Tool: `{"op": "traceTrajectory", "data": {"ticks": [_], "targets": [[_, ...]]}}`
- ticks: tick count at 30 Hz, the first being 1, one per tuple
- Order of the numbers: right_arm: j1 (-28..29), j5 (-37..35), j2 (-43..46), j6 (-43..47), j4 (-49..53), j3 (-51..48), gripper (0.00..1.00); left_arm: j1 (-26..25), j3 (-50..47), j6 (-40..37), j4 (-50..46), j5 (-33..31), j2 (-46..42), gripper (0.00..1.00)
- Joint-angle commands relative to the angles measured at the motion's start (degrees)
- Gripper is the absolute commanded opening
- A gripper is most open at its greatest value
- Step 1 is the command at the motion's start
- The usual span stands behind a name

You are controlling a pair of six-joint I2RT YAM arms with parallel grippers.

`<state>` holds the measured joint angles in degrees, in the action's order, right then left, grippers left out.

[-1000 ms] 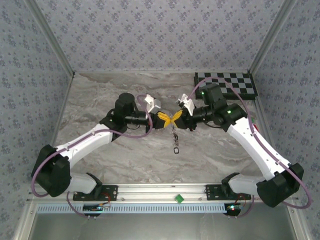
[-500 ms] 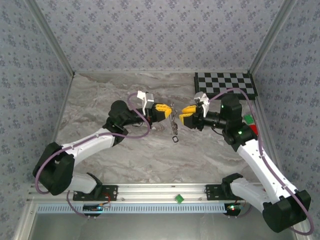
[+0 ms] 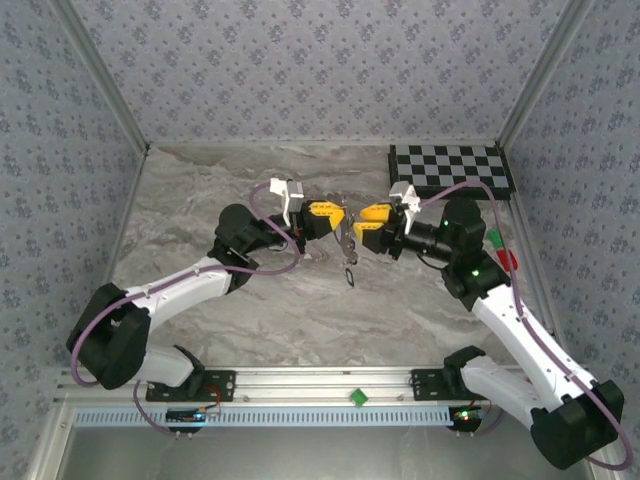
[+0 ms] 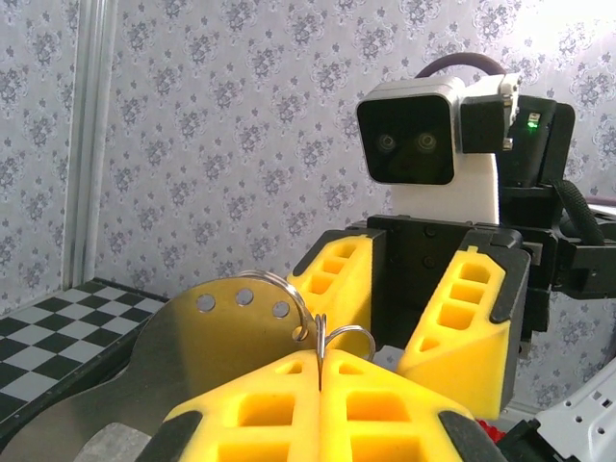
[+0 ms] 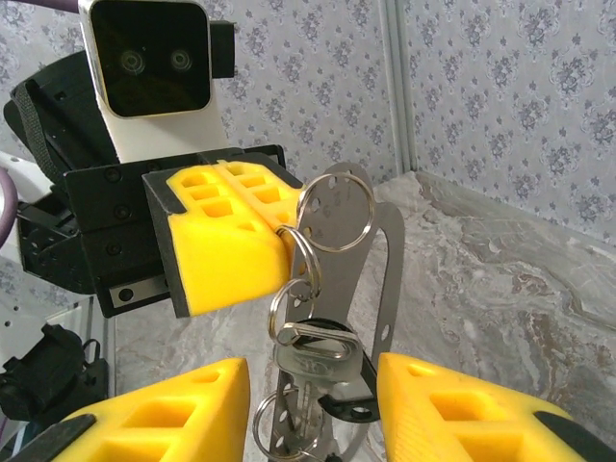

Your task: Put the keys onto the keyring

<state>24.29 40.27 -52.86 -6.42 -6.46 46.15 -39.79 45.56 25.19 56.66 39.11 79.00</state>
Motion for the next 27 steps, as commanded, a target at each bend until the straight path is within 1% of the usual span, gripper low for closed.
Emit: {"op": "traceTrajectory", "data": {"ticks": [1, 3, 5, 7, 8, 10, 12, 16, 21, 27], "targets": [[1.53, -3.08, 0.48, 2.2, -1.01, 0.95, 0.4, -0.53, 1.72, 0.65, 3.79, -0.57, -0.23, 0.0], [2.26, -3.86, 0.31, 3.09, -0.28, 1.54, 0.39, -0.54, 1.6, 0.74, 3.8, -0.54, -0.19, 0.0], [2.77, -3.97, -0.04, 3.88, 0.36, 2.14, 0.35, -0.56, 1.52, 0.74, 3.65, -0.67, -0.43, 0.0], [3.0, -4.07, -0.49, 4.51, 1.44, 2.84, 0.26, -0.55, 1.22, 0.64, 3.68, -0.79, -0.73, 0.0], [2.95, -4.1, -0.74, 4.65, 1.73, 3.12, 0.23, -0.62, 1.11, 0.73, 3.8, -0.95, -0.9, 0.0], [3.08, -4.11, -0.77, 5.13, 2.38, 3.32, 0.14, -0.6, 0.85, 0.65, 3.96, -1.12, -1.28, 0.0], [3.14, -4.18, -0.67, 5.51, 3.07, 3.38, 0.11, -0.59, 0.77, 0.72, 3.88, -1.32, -1.5, 0.0], [3.29, -3.82, -0.74, 6.14, 3.94, 3.42, 0.0, -0.62, 0.34, 0.67, 3.86, -1.82, -2.0, 0.0], [3.46, -2.93, -1.09, 6.41, 4.41, 3.37, 0.0, -0.63, 0.08, 0.73, 3.97, -1.85, -2.19, 0.0], [3.69, -3.94, -0.63, 6.94, 5.35, 3.37, 0.0, -0.55, 0.13, 0.87, 4.09, -1.85, -2.19, 0.0]]}}
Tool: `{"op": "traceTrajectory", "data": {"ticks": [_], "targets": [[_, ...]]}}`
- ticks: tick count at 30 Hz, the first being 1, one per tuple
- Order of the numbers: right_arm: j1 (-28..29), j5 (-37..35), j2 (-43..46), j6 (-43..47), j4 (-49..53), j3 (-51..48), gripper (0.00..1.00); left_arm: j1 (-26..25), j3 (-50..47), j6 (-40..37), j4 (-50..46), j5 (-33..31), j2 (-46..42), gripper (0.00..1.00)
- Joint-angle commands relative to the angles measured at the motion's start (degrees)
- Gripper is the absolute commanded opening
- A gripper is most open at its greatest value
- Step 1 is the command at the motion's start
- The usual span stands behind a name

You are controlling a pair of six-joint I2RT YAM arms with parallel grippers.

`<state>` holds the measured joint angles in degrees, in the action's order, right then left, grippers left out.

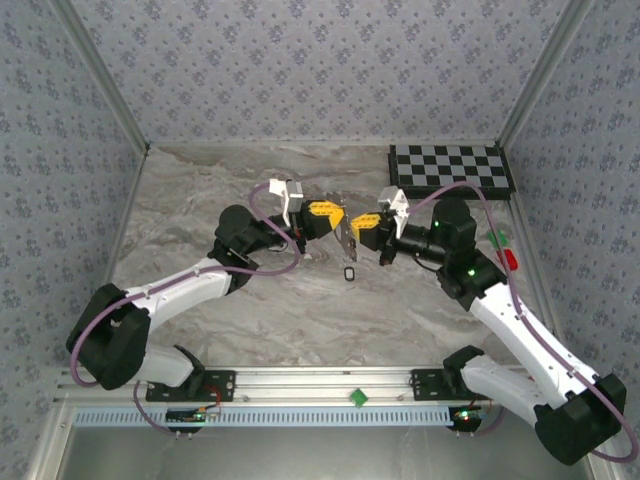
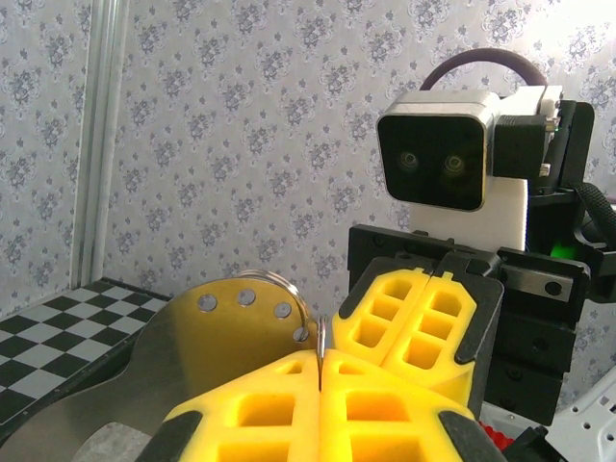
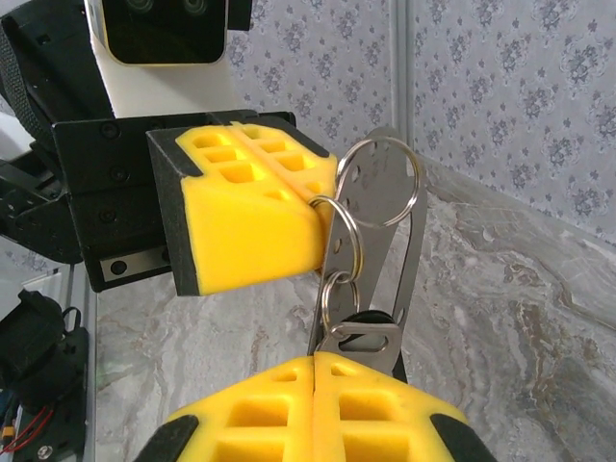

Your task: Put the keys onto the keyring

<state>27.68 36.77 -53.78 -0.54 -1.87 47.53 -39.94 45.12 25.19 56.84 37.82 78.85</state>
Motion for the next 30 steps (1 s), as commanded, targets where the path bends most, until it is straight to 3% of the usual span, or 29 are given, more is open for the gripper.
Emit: {"op": "traceTrajectory", "data": {"ticks": [1, 4, 6, 13, 23, 30], "targets": [[0.31, -1.5, 0.35, 0.99, 0.82, 1.84, 0.03, -0.42, 0.49, 1.09, 4.13, -0.35, -2.06, 0.0], [-0.1, -4.29, 0.94, 0.47, 0.64, 0.48, 0.35, -0.43, 0.94, 1.91, 3.9, 0.9, -1.89, 0.0], [-0.87, -3.95, 1.12, -0.27, -0.73, -0.77, 0.4, -0.31, 1.14, 2.48, 4.08, 1.79, -1.87, 0.0], [-2.45, -0.52, -2.32, -1.9, -5.51, -2.09, 0.44, -0.33, 3.03, 3.94, 2.13, 7.69, -1.53, 0.0], [-2.99, 10.77, -5.56, -2.62, -12.38, -4.29, 0.48, -0.4, 5.16, 4.71, -0.03, 11.02, -0.65, 0.0], [-3.07, 10.53, -3.88, -3.93, -21.3, -8.63, 0.56, -0.44, 6.53, 4.58, -1.56, 12.79, 0.2, 0.0]]}}
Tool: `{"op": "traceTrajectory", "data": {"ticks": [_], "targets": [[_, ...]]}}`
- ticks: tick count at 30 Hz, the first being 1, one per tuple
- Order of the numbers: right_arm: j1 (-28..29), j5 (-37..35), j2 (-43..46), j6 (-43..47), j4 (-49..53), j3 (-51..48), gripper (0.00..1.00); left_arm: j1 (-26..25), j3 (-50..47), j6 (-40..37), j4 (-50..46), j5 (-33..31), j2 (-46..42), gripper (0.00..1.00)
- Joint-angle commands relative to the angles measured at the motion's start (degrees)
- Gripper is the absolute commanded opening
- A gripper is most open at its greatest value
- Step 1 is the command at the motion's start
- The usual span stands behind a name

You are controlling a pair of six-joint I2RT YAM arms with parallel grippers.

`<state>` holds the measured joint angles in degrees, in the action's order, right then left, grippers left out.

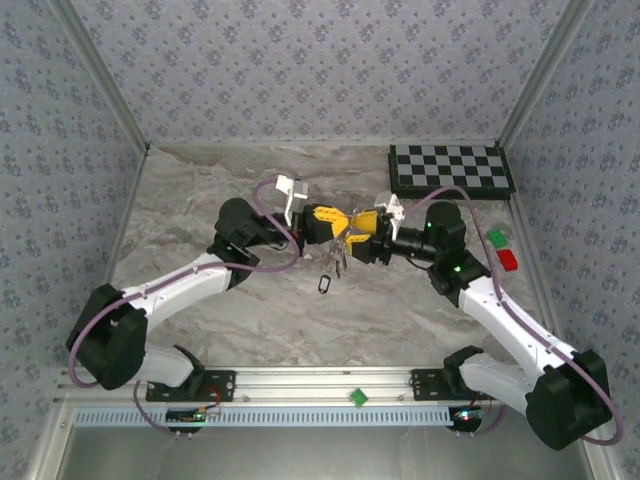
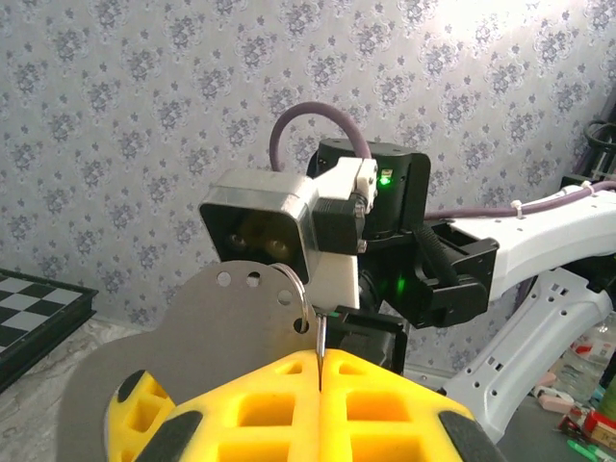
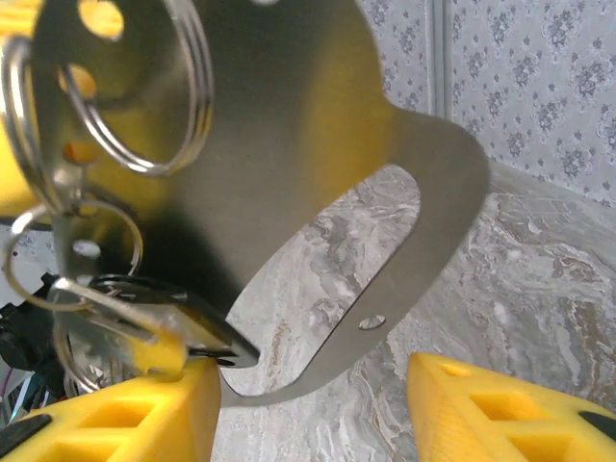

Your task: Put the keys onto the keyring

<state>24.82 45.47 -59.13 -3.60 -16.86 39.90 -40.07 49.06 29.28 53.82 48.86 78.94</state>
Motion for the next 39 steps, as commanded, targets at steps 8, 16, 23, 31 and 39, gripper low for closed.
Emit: {"op": "traceTrajectory", "data": {"ticks": [8, 16, 23, 31, 39], "targets": [[-0.32, 3.95, 1.34, -1.81, -8.76, -1.39, 0.52, -0.32, 2.8, 0.54, 1.53, 1.7, 0.95, 0.0], [-1.44, 2.42, 3.67, -2.34, -7.68, -2.15, 0.46, 0.11, 2.25, -0.19, 0.99, 1.34, 1.26, 0.0], [-1.66, -0.77, 5.36, -0.25, 0.08, -1.68, 0.43, 0.48, 2.14, -0.37, 1.1, 1.32, 0.9, 0.0], [-2.83, -4.23, 5.99, -1.24, 4.07, -2.62, 0.45, 0.58, 2.11, -0.36, 1.28, 1.46, 0.69, 0.0], [-7.23, 3.15, 6.23, -11.77, -10.26, -6.32, 0.49, 0.6, 1.72, -0.45, 1.63, 1.5, 0.74, 0.0]]}}
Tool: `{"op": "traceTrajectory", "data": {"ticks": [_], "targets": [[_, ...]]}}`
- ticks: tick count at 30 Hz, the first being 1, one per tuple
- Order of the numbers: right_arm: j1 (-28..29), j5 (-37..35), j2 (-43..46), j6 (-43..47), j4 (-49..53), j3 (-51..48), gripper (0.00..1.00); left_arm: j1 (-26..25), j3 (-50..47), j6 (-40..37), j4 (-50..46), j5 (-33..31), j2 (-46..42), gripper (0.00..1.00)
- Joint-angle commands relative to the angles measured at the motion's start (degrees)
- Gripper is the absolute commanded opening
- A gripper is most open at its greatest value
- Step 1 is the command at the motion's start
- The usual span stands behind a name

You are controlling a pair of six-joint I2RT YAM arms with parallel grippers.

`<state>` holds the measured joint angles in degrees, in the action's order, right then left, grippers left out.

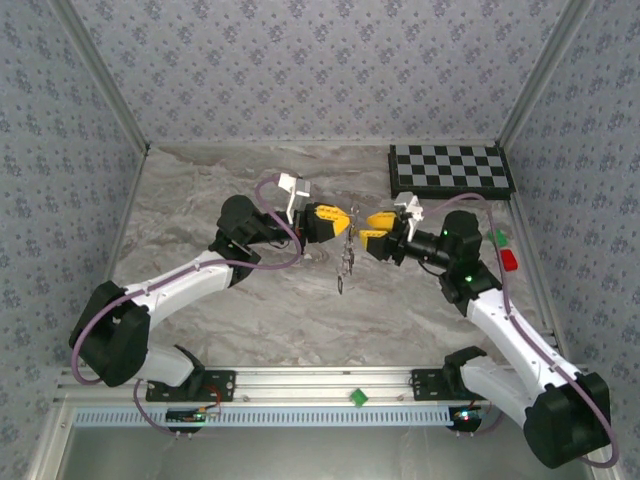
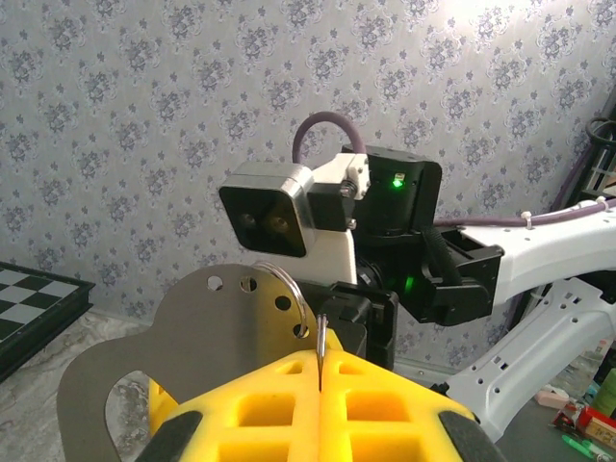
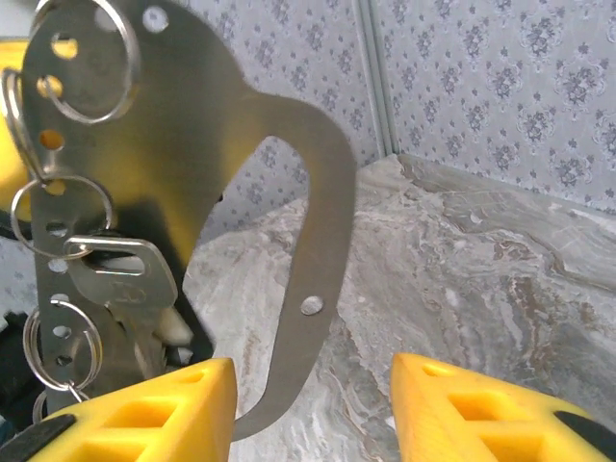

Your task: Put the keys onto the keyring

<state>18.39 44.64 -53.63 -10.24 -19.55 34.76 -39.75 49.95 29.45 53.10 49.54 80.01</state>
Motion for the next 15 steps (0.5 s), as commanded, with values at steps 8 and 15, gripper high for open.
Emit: {"op": "traceTrajectory", "data": {"ticks": [8, 15], "targets": [[-0.12, 9.46, -2.69, -10.79, -14.82, 0.54, 0.5, 0.26, 0.74, -0.54, 2.52, 0.83, -0.18, 0.0], [2.34, 12.78, -6.07, -11.53, -17.44, 2.29, 0.5, 0.24, 0.73, -0.27, 2.84, 1.02, -0.2, 0.0]]}}
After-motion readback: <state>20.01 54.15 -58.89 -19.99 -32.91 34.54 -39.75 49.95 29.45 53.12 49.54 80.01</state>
